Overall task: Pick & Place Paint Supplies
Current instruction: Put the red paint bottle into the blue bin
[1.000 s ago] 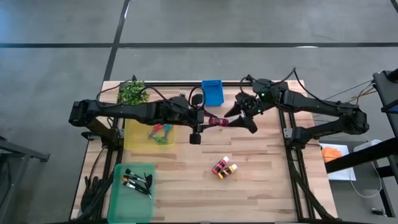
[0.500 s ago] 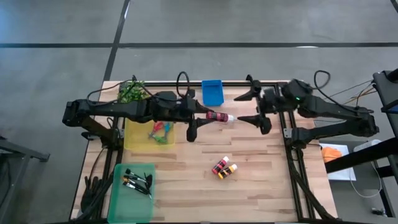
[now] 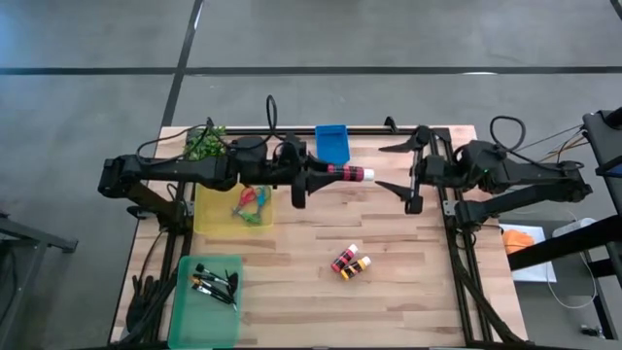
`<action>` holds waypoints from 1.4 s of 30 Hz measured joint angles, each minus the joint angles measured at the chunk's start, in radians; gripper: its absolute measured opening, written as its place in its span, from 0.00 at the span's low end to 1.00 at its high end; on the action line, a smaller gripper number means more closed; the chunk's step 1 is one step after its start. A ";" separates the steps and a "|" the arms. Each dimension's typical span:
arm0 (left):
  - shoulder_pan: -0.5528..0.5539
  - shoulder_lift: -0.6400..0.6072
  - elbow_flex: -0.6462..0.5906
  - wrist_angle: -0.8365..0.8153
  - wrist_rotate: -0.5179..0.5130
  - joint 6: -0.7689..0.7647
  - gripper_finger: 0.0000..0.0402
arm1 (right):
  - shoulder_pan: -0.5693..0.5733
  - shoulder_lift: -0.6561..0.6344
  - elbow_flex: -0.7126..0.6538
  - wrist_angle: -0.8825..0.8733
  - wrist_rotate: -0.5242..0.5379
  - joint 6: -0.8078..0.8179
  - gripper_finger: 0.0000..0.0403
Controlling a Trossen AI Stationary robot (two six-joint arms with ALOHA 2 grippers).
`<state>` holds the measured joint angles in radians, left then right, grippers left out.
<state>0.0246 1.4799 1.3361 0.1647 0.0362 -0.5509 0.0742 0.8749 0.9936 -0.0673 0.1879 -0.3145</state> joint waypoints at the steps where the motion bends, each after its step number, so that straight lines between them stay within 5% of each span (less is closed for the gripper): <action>1: 0.000 0.000 0.000 0.002 0.003 -0.014 0.41 | 0.000 0.004 0.000 0.000 -0.002 0.000 0.85; 9: 0.005 0.001 0.000 0.023 0.002 -0.076 0.41 | 0.002 0.022 0.000 0.042 -0.029 0.004 0.83; 23: 0.014 0.002 0.000 0.026 0.001 -0.078 0.41 | 0.002 0.070 -0.001 0.081 -0.066 0.023 0.55; 42: 0.014 0.002 0.000 0.018 0.009 -0.075 0.41 | 0.002 0.095 -0.001 0.110 -0.052 0.024 0.51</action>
<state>0.0387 1.4818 1.3361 0.1822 0.0456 -0.6258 0.0761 0.9696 0.9928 0.0425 0.1364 -0.2909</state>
